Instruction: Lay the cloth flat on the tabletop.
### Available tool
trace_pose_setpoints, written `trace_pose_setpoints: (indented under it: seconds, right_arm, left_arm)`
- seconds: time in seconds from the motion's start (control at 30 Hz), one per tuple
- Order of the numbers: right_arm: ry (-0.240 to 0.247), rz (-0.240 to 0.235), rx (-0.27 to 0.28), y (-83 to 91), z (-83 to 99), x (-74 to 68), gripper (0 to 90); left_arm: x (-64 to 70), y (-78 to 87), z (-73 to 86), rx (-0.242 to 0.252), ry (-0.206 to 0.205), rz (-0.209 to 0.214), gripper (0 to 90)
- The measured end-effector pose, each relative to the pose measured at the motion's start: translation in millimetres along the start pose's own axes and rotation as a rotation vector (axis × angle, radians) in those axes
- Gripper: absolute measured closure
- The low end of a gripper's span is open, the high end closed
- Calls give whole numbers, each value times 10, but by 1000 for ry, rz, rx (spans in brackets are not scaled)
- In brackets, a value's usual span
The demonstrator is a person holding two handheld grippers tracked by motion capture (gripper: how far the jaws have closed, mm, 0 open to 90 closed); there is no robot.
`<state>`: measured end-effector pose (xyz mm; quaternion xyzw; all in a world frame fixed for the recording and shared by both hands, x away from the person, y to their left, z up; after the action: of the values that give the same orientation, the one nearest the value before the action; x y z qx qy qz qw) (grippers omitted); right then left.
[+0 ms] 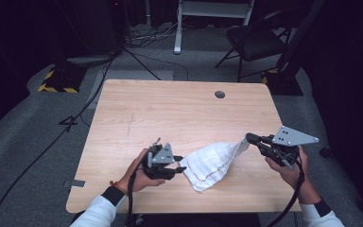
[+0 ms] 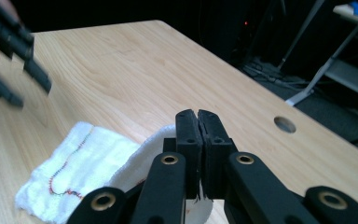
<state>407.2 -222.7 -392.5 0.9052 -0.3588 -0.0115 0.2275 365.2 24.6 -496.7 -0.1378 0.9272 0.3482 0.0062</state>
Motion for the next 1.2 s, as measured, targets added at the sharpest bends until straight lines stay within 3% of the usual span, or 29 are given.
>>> trace_pose_setpoints:
  seconds: [0.17, 0.37, 0.47, 0.53, 0.57, 0.67, 0.77, 0.83, 1.0, 1.1, 1.2]
  right_arm:
    - [-50, 2, -38, -146, 239, 105, 878]
    - [-71, 9, -101, -295, 473, 190, 877]
    - [-74, 12, -124, -342, 544, 209, 877]
    - [-75, 12, -135, -365, 581, 218, 877]
    - [-74, 13, -137, -371, 589, 223, 877]
    - [-78, 13, -143, -377, 612, 233, 877]
    - [-77, 17, -147, -381, 631, 250, 877]
    - [-80, 16, -148, -382, 640, 257, 877]
    - [-82, 22, -136, -340, 607, 274, 877]
    - [-79, 22, -129, -309, 576, 268, 877]
    - [-80, 19, -102, -240, 493, 249, 877]
  left_arm:
    - [226, -343, 37, -69, -57, 59, 444]
    - [366, -594, 57, -129, -86, 107, 373]
    - [347, -677, 69, -148, -85, 120, 447]
    - [343, -715, 103, -169, -99, 132, 566]
    - [339, -736, 120, -169, -115, 133, 583]
    - [316, -726, 130, -162, -113, 125, 665]
    - [299, -701, 124, -153, -124, 122, 802]
    - [298, -667, 106, -146, -129, 123, 825]
    - [197, -445, -57, -57, -120, 88, 845]
    - [80, -181, -198, 39, -90, 45, 849]
    - [-38, 33, -274, 92, -78, -11, 853]
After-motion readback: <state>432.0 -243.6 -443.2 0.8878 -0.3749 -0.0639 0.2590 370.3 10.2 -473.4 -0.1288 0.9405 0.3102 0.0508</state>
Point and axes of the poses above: each handheld gripper's, and its own axes: y roughly backward along the jaws, z roughly out of its underside, x roughly to its right, the point moved 9 cm from there along -y, roughly forward along the jaws, and after that the axes turned 4 degrees about -y, right-handed, at the moved point
